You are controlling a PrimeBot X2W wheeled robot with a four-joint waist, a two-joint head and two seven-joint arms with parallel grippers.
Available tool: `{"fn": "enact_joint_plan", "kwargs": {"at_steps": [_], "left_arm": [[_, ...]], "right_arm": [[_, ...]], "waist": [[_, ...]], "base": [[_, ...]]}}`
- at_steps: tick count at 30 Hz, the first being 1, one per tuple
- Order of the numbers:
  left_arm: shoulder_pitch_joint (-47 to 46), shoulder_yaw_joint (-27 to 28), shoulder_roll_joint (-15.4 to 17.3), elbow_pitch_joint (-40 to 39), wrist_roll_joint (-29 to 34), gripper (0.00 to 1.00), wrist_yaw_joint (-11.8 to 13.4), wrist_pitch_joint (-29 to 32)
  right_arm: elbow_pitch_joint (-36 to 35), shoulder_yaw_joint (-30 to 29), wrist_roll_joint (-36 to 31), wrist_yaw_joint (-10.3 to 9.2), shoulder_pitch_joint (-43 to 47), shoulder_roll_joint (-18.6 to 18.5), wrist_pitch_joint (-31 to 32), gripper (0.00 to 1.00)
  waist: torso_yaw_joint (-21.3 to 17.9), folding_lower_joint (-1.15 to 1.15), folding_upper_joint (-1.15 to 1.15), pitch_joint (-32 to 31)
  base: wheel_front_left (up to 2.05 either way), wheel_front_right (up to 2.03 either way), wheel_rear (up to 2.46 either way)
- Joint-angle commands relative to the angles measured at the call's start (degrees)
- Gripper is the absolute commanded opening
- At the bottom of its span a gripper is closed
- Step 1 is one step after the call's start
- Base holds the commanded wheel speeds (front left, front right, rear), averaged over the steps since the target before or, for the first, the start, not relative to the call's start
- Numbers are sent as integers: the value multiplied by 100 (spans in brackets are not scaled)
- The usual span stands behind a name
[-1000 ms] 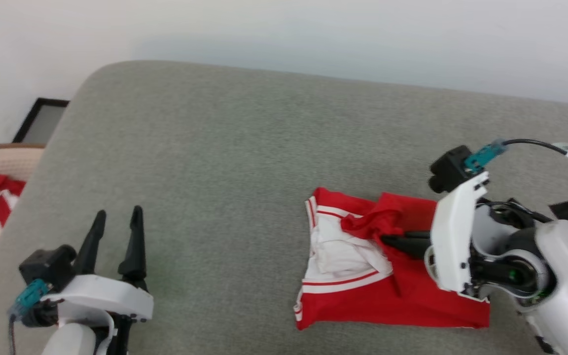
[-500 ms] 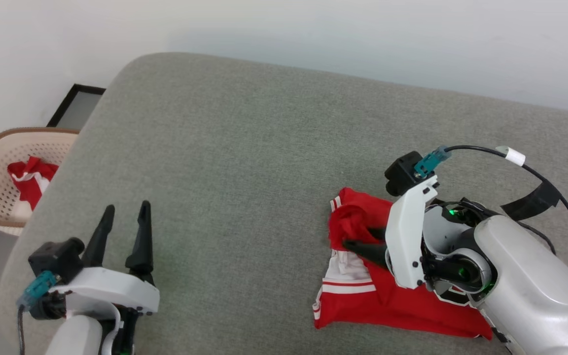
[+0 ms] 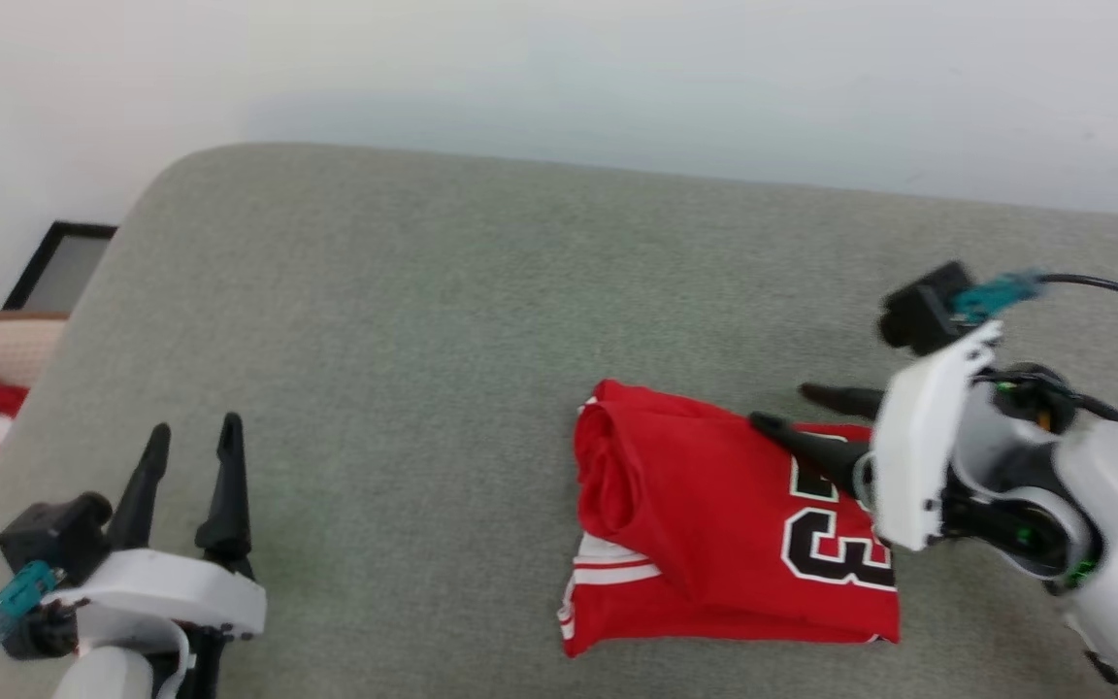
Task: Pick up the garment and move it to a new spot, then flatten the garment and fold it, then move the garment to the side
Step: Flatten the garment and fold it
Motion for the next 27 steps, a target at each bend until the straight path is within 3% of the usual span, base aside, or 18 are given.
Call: {"fn": "enact_joint_plan", "kwargs": {"at_steps": [1, 7, 14, 27], "left_arm": [[77, 27, 27, -21, 42, 100, -20, -22], [303, 160, 111, -90, 114, 100, -32, -22], [555, 258, 208, -141, 158, 100, -53, -22], [1108, 392, 286, -294, 122, 100, -111, -22]], "right_arm": [[-65, -81, -47, -8, 110, -58, -110, 100], [-274, -621, -332, -8, 678, -470, -1017, 100], [-266, -1180, -892, -8, 1386, -652, -2380, 100], [454, -2241, -2010, -8, 2511, -384, -4364, 100]], "waist": [[-200, 0, 0, -116], [-565, 0, 0, -266], [-936, 0, 0, -451], [-1243, 0, 0, -687]], "base": [[0, 0, 0], [0, 0, 0], [0, 0, 0], [0, 0, 0]]}}
